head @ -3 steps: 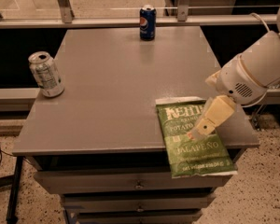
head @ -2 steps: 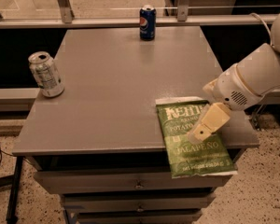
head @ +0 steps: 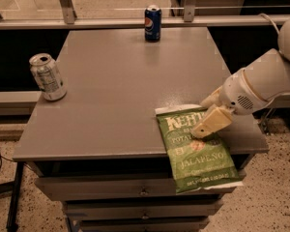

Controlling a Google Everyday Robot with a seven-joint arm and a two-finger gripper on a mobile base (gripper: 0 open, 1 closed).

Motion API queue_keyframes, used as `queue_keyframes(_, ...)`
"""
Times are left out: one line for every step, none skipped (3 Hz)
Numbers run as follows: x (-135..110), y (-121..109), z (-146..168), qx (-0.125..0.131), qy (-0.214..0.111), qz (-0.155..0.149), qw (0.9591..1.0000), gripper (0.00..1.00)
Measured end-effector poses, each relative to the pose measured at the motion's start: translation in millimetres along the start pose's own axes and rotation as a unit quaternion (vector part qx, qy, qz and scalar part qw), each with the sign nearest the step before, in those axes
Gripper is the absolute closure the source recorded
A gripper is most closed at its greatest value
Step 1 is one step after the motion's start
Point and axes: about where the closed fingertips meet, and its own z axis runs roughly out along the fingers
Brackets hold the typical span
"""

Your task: Move green jalapeno chip bag near pepsi can

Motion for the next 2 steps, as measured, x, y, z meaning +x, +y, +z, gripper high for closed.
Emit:
queue_keyframes(-2.5, -2.8, -1.0, 0.004, -0.003, -0.001, 1.0000, 0.62)
queue_keyframes(-6.4, -9.1, -6.2, 0.013, -0.006, 0.000, 0.9999, 0.93)
